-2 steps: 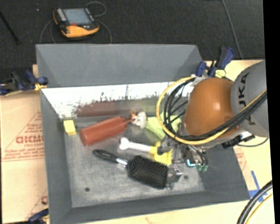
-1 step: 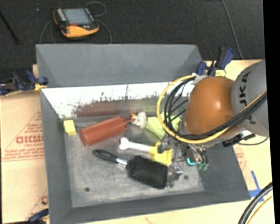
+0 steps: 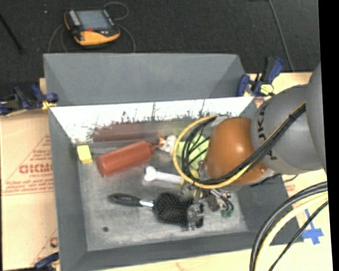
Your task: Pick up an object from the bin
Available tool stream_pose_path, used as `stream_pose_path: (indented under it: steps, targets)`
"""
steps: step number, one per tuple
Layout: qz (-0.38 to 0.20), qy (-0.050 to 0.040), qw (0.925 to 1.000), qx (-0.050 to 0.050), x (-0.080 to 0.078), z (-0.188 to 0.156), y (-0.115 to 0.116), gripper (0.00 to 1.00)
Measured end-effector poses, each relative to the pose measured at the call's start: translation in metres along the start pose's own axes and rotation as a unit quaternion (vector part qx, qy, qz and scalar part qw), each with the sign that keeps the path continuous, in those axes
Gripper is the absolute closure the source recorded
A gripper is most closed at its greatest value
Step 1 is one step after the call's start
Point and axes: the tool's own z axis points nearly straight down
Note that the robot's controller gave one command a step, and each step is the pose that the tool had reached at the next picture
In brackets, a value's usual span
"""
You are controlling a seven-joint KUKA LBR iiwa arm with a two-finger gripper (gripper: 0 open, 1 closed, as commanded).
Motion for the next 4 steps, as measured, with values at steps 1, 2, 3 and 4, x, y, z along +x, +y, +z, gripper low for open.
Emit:
stream_pose_path:
  steps: [1, 2, 3, 4]
  targets:
    - [0.000, 0.0000, 1.0000, 0.000, 0.000, 0.000, 0.000, 1.00]
    - [-0.009, 0.0140, 0.9999, 0.000, -0.001, -0.041, 0.000, 1.00]
    - [-0.012, 0.0127, 0.9998, 0.000, -0.005, -0.136, 0.013, 1.00]
    - [-0.012, 0.0127, 0.9999, 0.000, -0.005, -0.136, 0.013, 1.00]
